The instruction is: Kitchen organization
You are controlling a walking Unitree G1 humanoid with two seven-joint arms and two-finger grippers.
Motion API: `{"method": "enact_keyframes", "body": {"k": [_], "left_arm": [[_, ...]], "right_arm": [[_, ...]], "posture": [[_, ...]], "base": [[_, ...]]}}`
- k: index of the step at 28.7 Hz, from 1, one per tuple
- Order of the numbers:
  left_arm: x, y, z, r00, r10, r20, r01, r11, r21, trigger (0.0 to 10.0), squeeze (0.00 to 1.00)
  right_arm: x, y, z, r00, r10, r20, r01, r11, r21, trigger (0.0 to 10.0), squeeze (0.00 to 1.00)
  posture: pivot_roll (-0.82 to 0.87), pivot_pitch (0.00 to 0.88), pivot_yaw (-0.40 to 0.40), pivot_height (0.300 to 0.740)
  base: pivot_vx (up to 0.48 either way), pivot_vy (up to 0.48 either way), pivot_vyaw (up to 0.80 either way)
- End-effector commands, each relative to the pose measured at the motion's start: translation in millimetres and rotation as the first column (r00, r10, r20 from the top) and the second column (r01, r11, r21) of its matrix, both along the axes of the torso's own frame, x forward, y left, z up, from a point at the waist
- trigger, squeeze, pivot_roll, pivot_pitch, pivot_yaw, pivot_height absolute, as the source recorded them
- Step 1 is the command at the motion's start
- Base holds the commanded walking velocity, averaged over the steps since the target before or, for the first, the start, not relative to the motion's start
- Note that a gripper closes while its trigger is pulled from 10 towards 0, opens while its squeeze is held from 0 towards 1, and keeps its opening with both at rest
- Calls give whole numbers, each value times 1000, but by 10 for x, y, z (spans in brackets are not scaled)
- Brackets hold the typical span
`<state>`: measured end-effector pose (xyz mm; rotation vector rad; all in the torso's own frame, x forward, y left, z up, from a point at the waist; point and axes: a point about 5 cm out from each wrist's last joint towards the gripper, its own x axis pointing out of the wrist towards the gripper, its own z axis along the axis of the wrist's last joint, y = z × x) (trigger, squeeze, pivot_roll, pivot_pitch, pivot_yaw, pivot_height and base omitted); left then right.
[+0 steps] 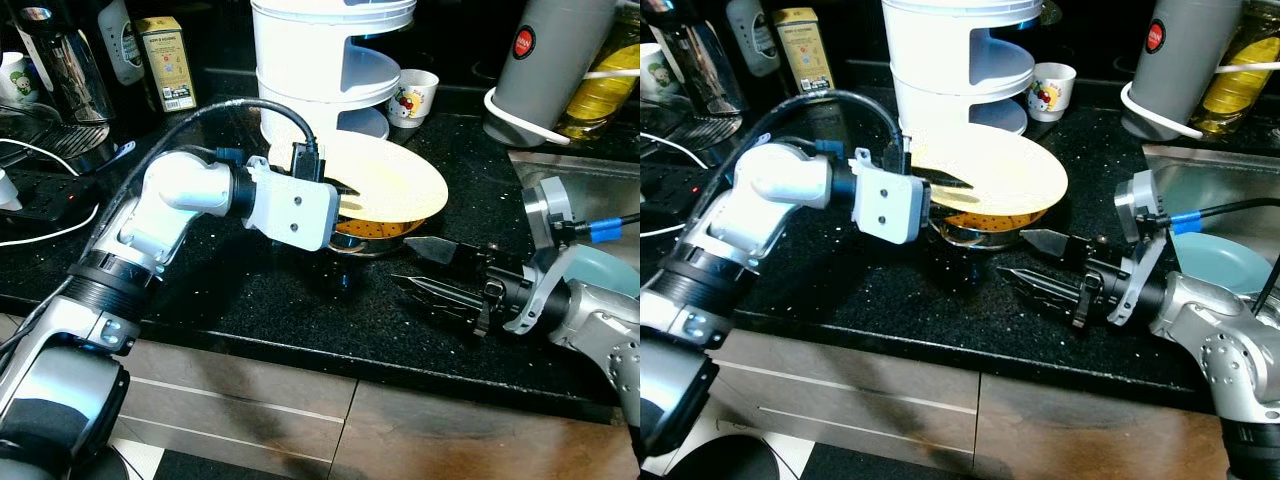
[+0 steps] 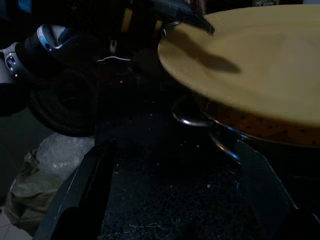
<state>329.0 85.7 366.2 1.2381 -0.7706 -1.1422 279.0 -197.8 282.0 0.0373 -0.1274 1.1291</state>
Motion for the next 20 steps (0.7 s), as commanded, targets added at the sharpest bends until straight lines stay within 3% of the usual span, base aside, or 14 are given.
{"method": "enact_keyframes", "body": {"k": [1,4,7,9,11,12,13,16,17,19,20], "left_arm": [[-45,-9,161,999,-35,-9,35,998,-58,10000,0],[-80,-4,343,996,-74,-56,65,986,-157,10000,0],[-119,-2,448,988,-115,-100,93,974,-206,10000,0],[-153,-1,496,980,-145,-135,114,971,-211,10000,0],[-168,5,440,977,-130,-168,113,988,-107,10000,0],[-168,5,440,977,-130,-168,113,988,-107,10000,0],[-149,9,393,979,-112,-171,101,992,-75,10000,1000],[-126,13,373,980,-100,-170,86,993,-85,10000,1000],[-140,15,414,977,-114,-179,94,989,-116,10000,867],[-150,16,434,974,-125,-187,102,987,-128,10000,867],[-169,19,520,963,-157,-219,116,975,-189,10000,0]], "right_arm": [[-27,-13,-11,1000,12,-12,-12,1000,0,10000,0],[-20,-21,-12,1000,8,-18,-8,1000,1,10000,0],[-20,-25,-14,1000,9,-21,-9,1000,1,10000,0],[-22,-27,-16,1000,11,-23,-11,1000,2,10000,0],[-21,-29,-26,1000,12,-28,-12,1000,0,10000,0],[-21,-29,-26,1000,12,-28,-12,1000,0,10000,0],[-21,-28,-31,1000,11,-29,-11,1000,-1,10000,0],[-23,-27,-36,999,9,-31,-9,1000,-2,10000,0],[-25,-29,-36,999,9,-32,-9,1000,-2,10000,0],[-26,-31,-35,999,9,-33,-9,1000,-2,10000,0],[-30,-34,-31,999,9,-33,-9,1000,-1,10000,0]], "posture": [[47,239,20,740],[49,238,19,740],[49,237,20,740],[50,236,20,740],[52,236,20,740],[52,236,20,740],[52,237,22,740],[52,237,22,740],[52,237,22,740],[52,237,22,740],[52,237,22,740]], "base": [[0,0,0],[0,0,0],[0,0,0],[0,0,0],[0,0,0],[0,0,0],[0,0,0],[0,0,0],[0,0,0],[0,0,0],[0,0,0]]}}
